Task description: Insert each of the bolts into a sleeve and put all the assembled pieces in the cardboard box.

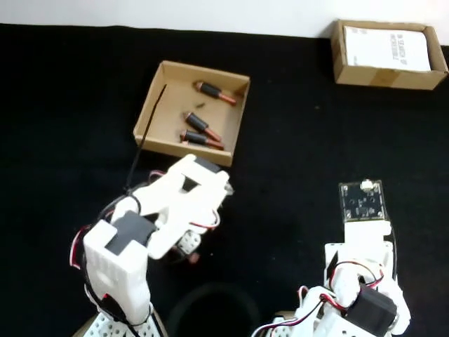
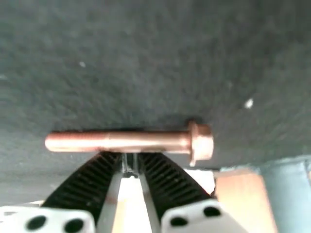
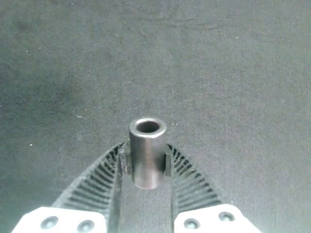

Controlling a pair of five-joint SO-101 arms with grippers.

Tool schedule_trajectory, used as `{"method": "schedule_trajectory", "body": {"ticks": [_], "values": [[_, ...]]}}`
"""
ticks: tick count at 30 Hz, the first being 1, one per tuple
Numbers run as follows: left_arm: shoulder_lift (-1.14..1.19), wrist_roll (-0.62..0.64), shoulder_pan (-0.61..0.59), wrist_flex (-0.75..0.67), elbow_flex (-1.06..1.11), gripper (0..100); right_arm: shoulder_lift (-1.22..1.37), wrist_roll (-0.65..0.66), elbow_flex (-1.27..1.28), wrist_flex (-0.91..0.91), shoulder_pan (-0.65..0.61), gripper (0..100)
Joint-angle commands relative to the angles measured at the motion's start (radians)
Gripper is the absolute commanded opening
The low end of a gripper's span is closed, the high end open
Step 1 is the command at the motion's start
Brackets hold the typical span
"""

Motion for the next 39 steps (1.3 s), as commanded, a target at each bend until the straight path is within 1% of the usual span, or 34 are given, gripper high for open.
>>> {"method": "schedule_trajectory", "body": {"ticks": [1, 6, 9, 12, 16, 19, 23, 27, 29, 30, 32, 34, 36, 39], "values": [[0.031, 0.055, 0.018, -0.038, -0.088, 1, 0.001, 0.009, -0.010, -0.036, 0.015, 0.8], [0.045, 0.155, 0.012, -0.032, -0.242, 1, 0.001, 0.011, -0.010, -0.039, 0.013, 0.8], [0.025, 0.204, 0.008, 0.044, -0.361, 1, 0.001, 0.011, -0.012, -0.038, 0.013, 0.8], [-0.019, 0.245, -0.013, 0.077, -0.456, 1, 0.001, 0.011, -0.012, -0.036, 0.013, 0.8], [-0.082, 0.244, -0.039, 0.081, -0.493, 1, 0.001, 0.011, -0.005, -0.036, 0.015, 0.8], [-0.122, 0.135, -0.041, 0.127, -0.492, 1, 0.001, 0.009, -0.002, -0.036, 0.015, 0.8], [-0.136, -0.086, -0.059, 0.181, -0.492, 1, 0.001, 0.008, -0.002, -0.036, 0.015, 0.8], [-0.134, -0.299, -0.134, 0.176, -0.492, 1, -0.004, 0.006, -0.001, -0.038, 0.015, 0.8], [-0.133, -0.454, -0.170, 0.153, -0.492, 3, -0.004, 0.006, -0.001, -0.039, 0.015, 0.8], [-0.130, -0.520, -0.183, 0.129, -0.489, 5, -0.004, 0.006, -0.001, -0.041, 0.012, 0.8], [-0.113, -0.594, -0.196, 0.097, -0.483, 11, -0.004, 0.006, -0.001, -0.058, 0.013, 0.8], [-0.084, -0.652, -0.206, 0.089, -0.492, 15, -0.004, 0.006, -0.001, -0.082, 0.015, 0.8], [-0.042, -0.707, -0.206, 0.069, -0.496, 15, -0.005, 0.006, -0.001, -0.091, 0.015, 0.8], [0.047, -0.712, -0.205, 0.032, -0.512, 13, -0.005, 0.006, -0.001, -0.091, 0.015, 0.8]]}}
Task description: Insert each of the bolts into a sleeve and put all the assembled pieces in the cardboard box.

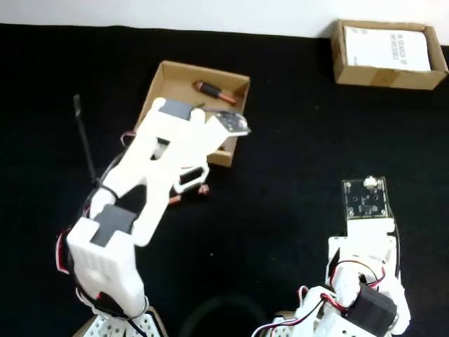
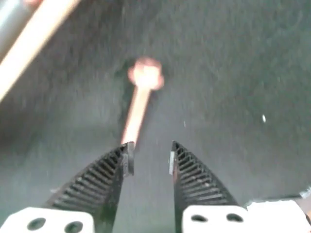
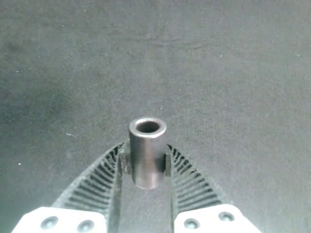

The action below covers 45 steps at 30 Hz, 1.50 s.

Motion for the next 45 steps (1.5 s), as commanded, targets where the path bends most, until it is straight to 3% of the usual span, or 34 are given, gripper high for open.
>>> {"method": "schedule_trajectory", "body": {"ticks": [1, 13, 18, 21, 25, 29, 32, 37, 41, 45], "values": [[0.074, -0.021, -0.008, -0.032, -0.056, 13, -0.005, 0.006, -0.002, -0.019, 0.012, 0.8], [0.326, -0.021, -0.015, -0.032, -0.318, 12, -0.005, 0.006, -0.001, -0.021, 0.008, 0.8], [0.375, -0.021, -0.008, -0.032, -0.338, 1, -0.005, 0.006, 0.013, -0.048, 0.012, 0.8], [0.378, -0.021, -0.010, -0.032, -0.331, 1, -0.005, 0.006, 0.048, -0.079, 0.012, 0.8], [0.377, -0.018, -0.010, 0.064, -0.380, 1, -0.005, 0.011, 0.090, -0.133, 0.007, 0.8], [0.375, 0.195, 0.033, 0.242, -0.533, 1, -0.005, 0.011, 0.174, -0.262, -0.013, 0.8], [0.314, 0.411, 0.031, 0.245, -0.636, 1, -0.005, 0.006, 0.202, -0.351, -0.035, 0.8], [0.105, 0.571, 0.039, 0.244, -0.654, 1, -0.005, -0.012, 0.193, -0.452, -0.133, 0.8], [-0.090, 0.783, 0.039, 0.242, -0.659, 1, -0.005, -0.276, 0.134, -0.466, -0.216, 0.8], [-0.311, 0.873, 0.048, 0.242, -0.657, 1, -0.007, -0.626, 0.077, -0.470, -0.338, 0.8]]}}
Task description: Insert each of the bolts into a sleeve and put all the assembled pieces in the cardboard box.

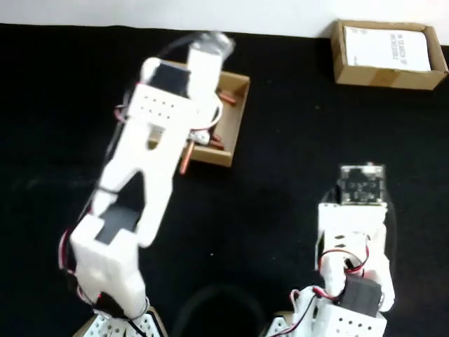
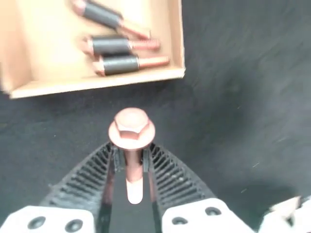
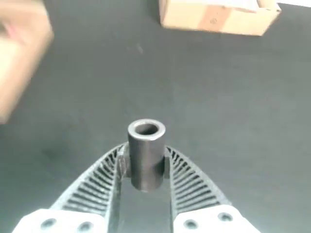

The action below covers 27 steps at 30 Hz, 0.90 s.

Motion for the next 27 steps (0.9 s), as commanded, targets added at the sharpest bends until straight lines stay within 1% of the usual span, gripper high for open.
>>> {"method": "schedule_trajectory", "body": {"ticks": [1, 3, 4, 6, 9, 12, 15, 18, 19, 22, 27], "values": [[-0.251, 0.080, 0.036, 0.009, -0.038, 1, -0.012, -0.330, -0.082, -0.025, -0.124, 0.8], [-0.337, 0.098, 0.054, 0.009, -0.036, 1, -0.012, -0.457, -0.087, -0.025, -0.200, 0.8], [-0.377, 0.095, 0.067, 0.009, -0.035, 1, -0.012, -0.493, -0.087, -0.025, -0.237, 0.8], [-0.452, 0.091, 0.104, 0.009, -0.024, 1, -0.015, -0.506, -0.087, -0.024, -0.300, 0.8], [-0.545, 0.089, 0.185, 0.009, -0.013, 1, -0.071, -0.506, -0.087, -0.025, -0.374, 0.8], [-0.602, 0.087, 0.252, 0.009, 0.041, 1, -0.162, -0.482, -0.073, -0.021, -0.478, 0.8], [-0.627, 0.031, 0.278, 0.009, 0.143, 1, -0.254, -0.417, -0.024, -0.019, -0.591, 0.8], [-0.650, 0.018, 0.283, 0.008, 0.232, 1, -0.278, -0.379, 0.013, 0.022, -0.682, 0.8], [-0.662, 0.018, 0.283, -0.014, 0.255, 1, -0.275, -0.379, 0.013, 0.053, -0.705, 0.8], [-0.720, 0.018, 0.255, -0.155, 0.338, 1, -0.275, -0.379, 0.013, 0.128, -0.763, 0.8], [-0.862, 0.018, 0.168, -0.483, 0.564, 1, -0.275, -0.379, 0.016, 0.145, -0.776, 0.8]]}}
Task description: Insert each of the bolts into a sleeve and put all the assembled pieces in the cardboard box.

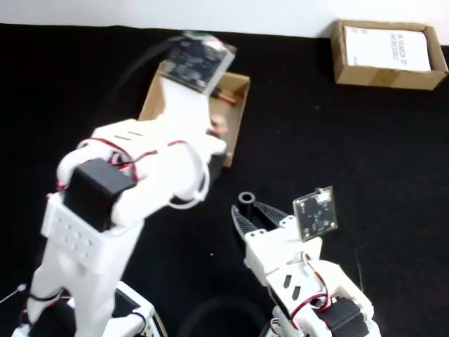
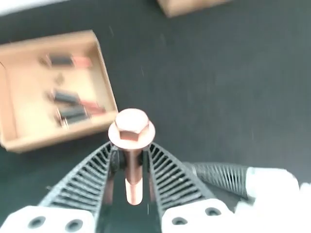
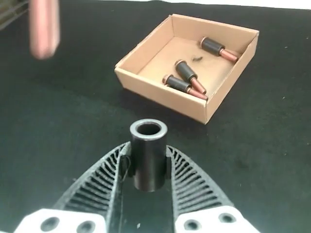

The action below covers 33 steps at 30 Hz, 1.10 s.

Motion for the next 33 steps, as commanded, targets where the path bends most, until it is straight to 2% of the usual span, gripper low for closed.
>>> {"method": "schedule_trajectory", "body": {"ticks": [1, 5, 9, 13, 19, 25, 33], "values": [[-0.133, -0.011, -0.041, -0.247, 0.156, 1, -0.008, 0.014, 0.001, 0.004, -0.013, 0.8], [-0.329, -0.011, -0.031, -0.430, 0.437, 1, -0.008, 0.014, 0.002, 0.004, -0.013, 0.8], [-0.547, -0.011, 0.007, -0.532, 0.722, 1, -0.008, 0.014, 0.004, 0.004, -0.013, 0.8], [-0.639, -0.011, 0.007, -0.647, 0.891, 1, -0.007, 0.014, 0.005, 0.004, -0.016, 0.8], [-0.638, -0.009, 0.062, -0.786, 0.947, 1, -0.002, 0.015, 0.039, -0.035, -0.016, 0.8], [-0.576, -0.009, 0.090, -0.789, 0.920, 1, -0.004, 0.138, 0.151, -0.186, -0.012, 0.8], [-0.544, 0.003, 0.116, -0.789, 0.905, 1, -0.002, 0.153, 0.240, -0.314, -0.012, 0.8]]}}
